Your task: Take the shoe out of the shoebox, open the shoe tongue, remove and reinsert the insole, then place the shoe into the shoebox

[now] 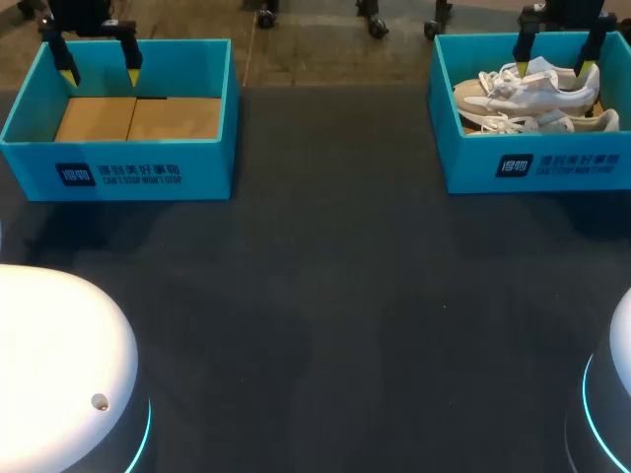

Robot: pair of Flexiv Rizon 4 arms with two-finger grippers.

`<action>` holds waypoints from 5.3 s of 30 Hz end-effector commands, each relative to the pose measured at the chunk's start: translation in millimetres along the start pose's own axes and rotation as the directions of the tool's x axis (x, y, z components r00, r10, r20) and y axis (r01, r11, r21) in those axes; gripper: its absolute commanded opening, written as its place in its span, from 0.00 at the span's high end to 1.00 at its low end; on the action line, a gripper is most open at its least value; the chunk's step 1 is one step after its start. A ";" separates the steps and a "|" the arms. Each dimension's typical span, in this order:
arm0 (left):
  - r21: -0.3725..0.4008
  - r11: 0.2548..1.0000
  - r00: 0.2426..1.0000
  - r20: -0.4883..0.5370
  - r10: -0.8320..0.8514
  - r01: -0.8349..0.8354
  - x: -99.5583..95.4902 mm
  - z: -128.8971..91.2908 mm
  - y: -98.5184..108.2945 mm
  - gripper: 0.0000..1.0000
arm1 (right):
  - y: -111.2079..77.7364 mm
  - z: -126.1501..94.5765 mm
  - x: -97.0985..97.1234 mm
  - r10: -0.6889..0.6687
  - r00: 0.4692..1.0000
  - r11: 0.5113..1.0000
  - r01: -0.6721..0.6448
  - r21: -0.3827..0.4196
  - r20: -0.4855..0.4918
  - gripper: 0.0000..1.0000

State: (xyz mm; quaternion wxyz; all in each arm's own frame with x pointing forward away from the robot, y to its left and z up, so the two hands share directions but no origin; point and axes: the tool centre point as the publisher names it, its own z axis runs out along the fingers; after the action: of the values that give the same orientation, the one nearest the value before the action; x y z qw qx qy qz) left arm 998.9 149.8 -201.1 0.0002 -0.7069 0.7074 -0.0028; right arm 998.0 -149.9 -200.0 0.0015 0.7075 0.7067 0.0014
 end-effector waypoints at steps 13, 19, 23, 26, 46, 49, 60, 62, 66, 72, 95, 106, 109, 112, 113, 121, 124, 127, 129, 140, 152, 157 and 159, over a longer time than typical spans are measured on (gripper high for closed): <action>-0.001 1.000 1.000 0.001 0.000 0.000 -0.1 -0.3 0.0 0.00 | 0.5 0.1 -0.1 0.000 1.000 1.000 0.000 0.001 0.000 0.00; -0.001 1.000 1.000 0.001 0.000 0.000 -0.1 -0.3 0.0 0.00 | 0.5 0.1 -0.1 0.000 1.000 1.000 0.000 0.001 0.000 0.00; -0.001 1.000 1.000 0.001 0.000 0.000 -0.1 -0.3 0.0 0.00 | 0.5 0.1 -0.1 0.000 1.000 1.000 0.000 0.001 0.000 0.00; -0.001 1.000 1.000 0.001 0.000 0.000 -0.1 -0.3 0.0 0.00 | 6.5 0.8 -7.0 -0.001 1.000 1.000 0.001 -0.014 0.013 0.00; -0.001 1.000 1.000 0.001 0.000 0.000 -0.1 -0.3 0.0 0.00 | 15.4 35.2 -63.6 0.026 1.000 0.999 -0.026 -0.036 0.009 0.00; -0.001 1.000 1.000 0.001 0.000 0.000 -0.1 -0.3 0.0 0.00 | 15.4 35.2 -63.6 0.026 1.000 0.999 -0.026 -0.036 0.009 0.00; -0.001 1.000 1.000 0.001 0.000 0.000 -0.1 -0.3 0.0 0.00 | 15.0 44.1 -88.0 0.014 0.999 1.000 -0.014 -0.023 0.042 0.00; -0.001 1.000 1.000 0.001 0.000 0.000 -0.1 -0.3 0.0 0.00 | 14.5 47.1 -93.6 0.006 0.999 1.000 -0.005 -0.019 0.046 0.00; -0.001 1.000 1.000 0.001 0.000 0.000 -0.1 -0.3 0.0 0.00 | 14.8 52.9 -105.0 0.007 0.998 1.000 -0.007 -0.002 0.062 0.00; -0.001 1.000 1.000 0.001 0.000 0.000 -0.1 -0.3 0.0 0.00 | 14.0 68.6 -117.2 0.020 0.996 0.999 -0.022 0.029 0.084 0.00; -0.001 1.000 1.000 0.001 0.000 0.000 -0.1 -0.3 0.0 0.00 | -1.4 114.1 -147.4 0.078 0.996 0.995 -0.081 0.057 0.050 0.00; -0.001 1.000 1.000 0.001 0.000 0.000 -0.1 -0.3 0.0 0.00 | -4.2 124.0 -148.4 0.067 0.997 0.996 -0.069 0.052 0.044 0.14; -0.001 1.000 1.000 0.001 0.000 0.000 -0.1 -0.3 0.0 0.00 | -2.8 125.0 -149.8 0.059 0.997 0.997 -0.061 0.051 0.047 0.15; -0.001 1.000 1.000 0.001 0.000 0.000 -0.1 -0.3 0.0 0.00 | -0.9 129.0 -149.9 0.049 0.998 0.997 -0.051 0.055 0.041 0.16; -0.001 1.000 1.000 0.001 0.000 0.000 -0.1 -0.3 0.0 0.00 | -0.4 130.4 -149.9 0.048 0.998 0.997 -0.050 0.055 0.040 0.19; -0.001 1.000 1.000 0.001 0.000 0.000 -0.1 -0.3 0.0 0.00 | 5.5 139.9 -146.6 0.023 0.999 0.997 -0.025 0.069 0.036 0.25; -0.001 1.000 1.000 0.001 0.000 0.000 -0.1 -0.3 0.0 0.00 | 5.0 144.4 -146.1 0.023 0.999 0.997 -0.025 0.075 0.030 0.23; -0.001 1.000 1.000 0.001 0.000 0.000 -0.1 -0.3 0.0 0.00 | 4.6 148.1 -145.5 0.025 0.999 0.997 -0.026 0.075 0.025 0.20; -0.001 1.000 1.000 0.001 0.000 0.000 -0.1 -0.3 0.0 0.00 | 5.2 150.3 -144.7 0.024 0.999 0.997 -0.026 0.076 0.024 0.18; -0.001 1.000 1.000 0.001 0.000 0.000 -0.1 -0.3 0.0 0.00 | 6.9 159.5 -138.1 0.021 1.000 0.995 -0.023 0.094 0.023 0.25; -0.001 1.000 1.000 0.001 0.000 0.000 -0.1 -0.3 0.0 0.00 | 1.5 172.3 -142.5 0.044 0.999 0.994 -0.043 0.101 -0.016 0.18; -0.001 1.000 1.000 0.001 0.000 0.000 -0.1 -0.3 0.0 0.00 | 1.9 176.3 -144.0 0.043 0.998 0.994 -0.039 0.106 -0.041 0.15; -0.001 1.000 1.000 0.001 0.000 0.000 -0.1 -0.3 0.0 0.00 | 1.8 176.8 -144.5 0.046 0.998 0.994 -0.041 0.106 -0.045 0.16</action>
State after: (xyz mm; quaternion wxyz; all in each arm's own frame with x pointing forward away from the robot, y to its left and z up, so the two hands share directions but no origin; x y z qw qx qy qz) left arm 998.9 149.8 -201.1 0.0003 -0.7069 0.7073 -0.0028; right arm 998.4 -292.2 -363.6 -0.0502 0.7225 0.6893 -0.0180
